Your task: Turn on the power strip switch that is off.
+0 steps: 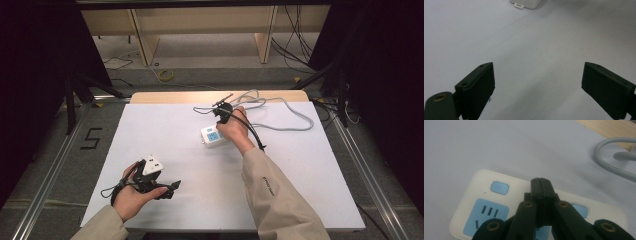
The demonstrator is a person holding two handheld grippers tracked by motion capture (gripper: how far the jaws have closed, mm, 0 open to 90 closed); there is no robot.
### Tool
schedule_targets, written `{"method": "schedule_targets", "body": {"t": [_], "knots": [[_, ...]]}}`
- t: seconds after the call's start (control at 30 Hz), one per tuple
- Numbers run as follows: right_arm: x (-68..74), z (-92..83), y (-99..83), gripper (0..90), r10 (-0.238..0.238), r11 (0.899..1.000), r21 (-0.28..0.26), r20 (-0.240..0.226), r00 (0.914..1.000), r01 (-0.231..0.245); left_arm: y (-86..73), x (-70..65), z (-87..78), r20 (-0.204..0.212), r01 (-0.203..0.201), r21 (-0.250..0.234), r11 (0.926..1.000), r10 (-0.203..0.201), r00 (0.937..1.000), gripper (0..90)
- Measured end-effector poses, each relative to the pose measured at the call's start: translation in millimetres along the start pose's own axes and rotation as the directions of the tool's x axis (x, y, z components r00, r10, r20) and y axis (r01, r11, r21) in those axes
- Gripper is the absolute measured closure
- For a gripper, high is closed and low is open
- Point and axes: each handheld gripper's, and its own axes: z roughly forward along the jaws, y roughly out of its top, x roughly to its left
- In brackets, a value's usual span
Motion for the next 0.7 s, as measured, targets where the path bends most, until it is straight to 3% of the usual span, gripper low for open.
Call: {"method": "schedule_targets", "body": {"t": [0.7], "knots": [[0.1,0.3,-2.3,90.0,0.019,1.0,-0.011,0.001,0.9998,-0.019,-0.1,0.4,0.3,0.0,0.001,0.0,1.0,-0.001,1.0,11.2]]}}
